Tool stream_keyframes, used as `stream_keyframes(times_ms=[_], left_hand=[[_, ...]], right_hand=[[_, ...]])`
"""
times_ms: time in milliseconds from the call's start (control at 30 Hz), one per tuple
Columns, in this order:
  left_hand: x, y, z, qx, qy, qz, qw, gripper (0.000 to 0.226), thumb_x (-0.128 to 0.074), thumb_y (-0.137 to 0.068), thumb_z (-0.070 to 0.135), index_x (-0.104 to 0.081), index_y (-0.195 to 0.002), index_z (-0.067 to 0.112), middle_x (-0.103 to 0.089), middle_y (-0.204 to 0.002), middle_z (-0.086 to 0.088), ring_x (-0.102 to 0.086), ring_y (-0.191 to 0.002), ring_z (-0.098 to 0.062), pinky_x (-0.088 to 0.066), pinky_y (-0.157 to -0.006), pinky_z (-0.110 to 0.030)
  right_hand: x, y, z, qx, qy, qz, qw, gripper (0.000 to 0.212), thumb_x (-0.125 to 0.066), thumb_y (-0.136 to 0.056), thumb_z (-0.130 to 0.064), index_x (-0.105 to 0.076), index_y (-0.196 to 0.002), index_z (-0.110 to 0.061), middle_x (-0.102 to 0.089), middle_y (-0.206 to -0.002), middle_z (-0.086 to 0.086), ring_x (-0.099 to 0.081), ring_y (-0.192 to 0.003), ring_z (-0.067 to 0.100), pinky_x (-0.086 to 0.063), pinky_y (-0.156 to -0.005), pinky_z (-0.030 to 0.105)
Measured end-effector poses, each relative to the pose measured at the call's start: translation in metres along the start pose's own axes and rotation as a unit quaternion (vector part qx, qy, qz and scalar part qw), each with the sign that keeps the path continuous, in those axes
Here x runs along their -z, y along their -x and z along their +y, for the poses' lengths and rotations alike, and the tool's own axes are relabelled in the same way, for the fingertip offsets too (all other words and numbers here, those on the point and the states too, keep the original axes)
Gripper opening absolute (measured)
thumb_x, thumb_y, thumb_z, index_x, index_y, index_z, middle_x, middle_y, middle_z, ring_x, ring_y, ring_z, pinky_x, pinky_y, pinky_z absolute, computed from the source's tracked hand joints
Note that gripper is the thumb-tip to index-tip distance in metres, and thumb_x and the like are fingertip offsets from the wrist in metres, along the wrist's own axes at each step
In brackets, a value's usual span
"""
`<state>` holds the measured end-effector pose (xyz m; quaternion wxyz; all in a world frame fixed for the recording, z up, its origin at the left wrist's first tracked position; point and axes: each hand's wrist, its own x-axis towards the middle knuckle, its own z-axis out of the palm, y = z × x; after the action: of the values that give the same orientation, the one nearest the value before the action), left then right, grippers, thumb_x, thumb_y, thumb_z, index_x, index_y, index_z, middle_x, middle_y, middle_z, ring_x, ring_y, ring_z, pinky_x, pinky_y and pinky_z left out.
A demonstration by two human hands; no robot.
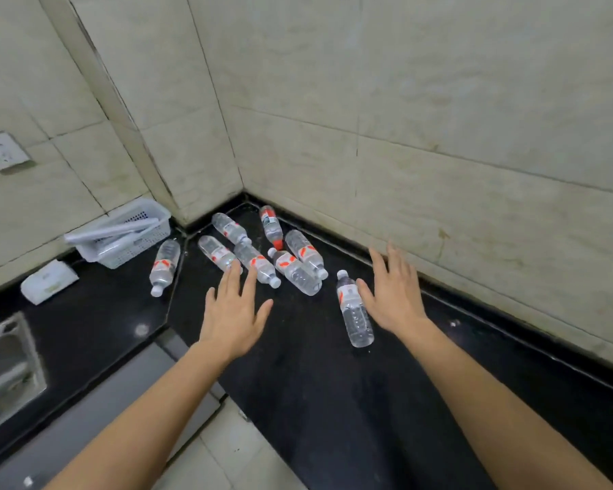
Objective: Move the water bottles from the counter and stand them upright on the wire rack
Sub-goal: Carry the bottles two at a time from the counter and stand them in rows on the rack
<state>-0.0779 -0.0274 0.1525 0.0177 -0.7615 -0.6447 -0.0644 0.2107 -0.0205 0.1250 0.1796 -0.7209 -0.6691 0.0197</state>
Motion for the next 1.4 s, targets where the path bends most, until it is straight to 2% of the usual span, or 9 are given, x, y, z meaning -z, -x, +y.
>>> stream_keyframes(times_ms=[500,567,667,733,833,967,1067,1233,1400], left_hand=[[-0.155,-0.225,-0.009,-0.121,0.055,-0.264,0.955,0.074,-0.051,-0.097,0.045,-0.013,-0.158,0.026,-0.011,-0.164,-0.02,-0.031,-0.145,-0.041,-0.041,-0.107,-0.056],[-0.178,-0.249,0.003,-0.103,0.081,-0.315,0.94,0.07,-0.039,-0.102,0.049,-0.003,-0.159,0.034,0.004,-0.165,-0.021,-0.034,-0.142,-0.046,-0.036,-0.111,-0.056],[-0.217,-0.268,0.009,-0.068,0.127,-0.385,0.911,0.071,-0.029,-0.1,0.06,0.006,-0.158,0.038,0.033,-0.161,-0.014,-0.005,-0.152,-0.046,-0.015,-0.12,-0.054],[-0.235,-0.266,0.006,-0.065,0.158,-0.377,0.91,0.074,-0.032,-0.099,0.062,0.006,-0.158,0.038,0.037,-0.159,-0.016,-0.004,-0.151,-0.049,-0.012,-0.121,-0.055],[-0.232,-0.249,-0.003,-0.083,0.182,-0.333,0.922,0.066,-0.04,-0.1,0.056,-0.02,-0.157,0.031,0.032,-0.159,-0.021,-0.031,-0.141,-0.054,-0.031,-0.115,-0.051],[-0.226,-0.236,-0.03,-0.164,0.189,-0.307,0.918,0.04,-0.049,-0.099,0.048,-0.051,-0.131,0.024,0.015,-0.165,-0.018,-0.048,-0.128,-0.049,-0.043,-0.105,-0.045],[-0.228,-0.226,-0.052,-0.231,0.171,-0.298,0.91,0.033,-0.057,-0.097,0.038,-0.055,-0.124,0.02,0.01,-0.166,-0.017,-0.055,-0.119,-0.045,-0.045,-0.099,-0.043],[-0.227,-0.205,-0.079,-0.261,0.175,-0.297,0.902,0.032,-0.067,-0.085,0.032,-0.056,-0.112,0.021,0.005,-0.168,-0.008,-0.054,-0.117,-0.041,-0.049,-0.092,-0.044],[-0.225,-0.176,-0.096,-0.261,0.19,-0.308,0.895,0.064,-0.067,-0.079,0.027,-0.043,-0.138,0.026,0.008,-0.168,0.004,-0.037,-0.138,-0.035,-0.049,-0.1,-0.044]], right_hand=[[-0.107,-0.047,0.018,-0.233,-0.017,-0.221,0.947,0.071,-0.046,-0.103,-0.046,-0.016,-0.161,-0.017,-0.018,-0.167,0.014,-0.024,-0.151,0.032,-0.032,-0.117,0.046],[-0.119,-0.047,0.014,-0.267,-0.016,-0.238,0.934,0.071,-0.047,-0.103,-0.045,-0.017,-0.161,-0.017,-0.021,-0.165,0.013,-0.027,-0.149,0.032,-0.036,-0.115,0.046],[-0.138,-0.051,0.002,-0.298,-0.041,-0.256,0.919,0.074,-0.05,-0.101,-0.046,-0.017,-0.16,-0.017,-0.025,-0.163,0.01,-0.031,-0.147,0.031,-0.039,-0.113,0.048],[-0.151,-0.056,-0.009,-0.312,-0.061,-0.255,0.913,0.082,-0.055,-0.096,-0.052,-0.015,-0.161,-0.019,-0.025,-0.163,0.009,-0.031,-0.146,0.031,-0.038,-0.114,0.049],[-0.175,-0.063,-0.026,-0.324,-0.053,-0.262,0.908,0.093,-0.058,-0.093,-0.057,-0.008,-0.162,-0.019,-0.019,-0.165,0.012,-0.027,-0.149,0.033,-0.03,-0.119,0.048],[-0.198,-0.064,-0.041,-0.332,0.03,-0.256,0.907,0.092,-0.06,-0.096,-0.044,-0.001,-0.162,-0.019,-0.016,-0.164,0.017,-0.028,-0.147,0.035,-0.03,-0.118,0.048],[-0.204,-0.06,-0.048,-0.359,0.028,-0.222,0.906,0.085,-0.06,-0.098,-0.03,-0.005,-0.162,-0.021,-0.027,-0.158,0.013,-0.041,-0.135,0.034,-0.038,-0.11,0.045],[-0.194,-0.04,-0.063,-0.425,-0.104,-0.209,0.875,0.088,-0.059,-0.098,-0.043,-0.002,-0.162,-0.022,-0.033,-0.15,0.012,-0.048,-0.129,0.032,-0.044,-0.106,0.043],[-0.187,0.008,-0.073,-0.446,-0.112,-0.245,0.854,0.08,-0.047,-0.098,-0.057,-0.012,-0.161,-0.023,-0.05,-0.14,0.011,-0.058,-0.12,0.032,-0.049,-0.095,0.04]])
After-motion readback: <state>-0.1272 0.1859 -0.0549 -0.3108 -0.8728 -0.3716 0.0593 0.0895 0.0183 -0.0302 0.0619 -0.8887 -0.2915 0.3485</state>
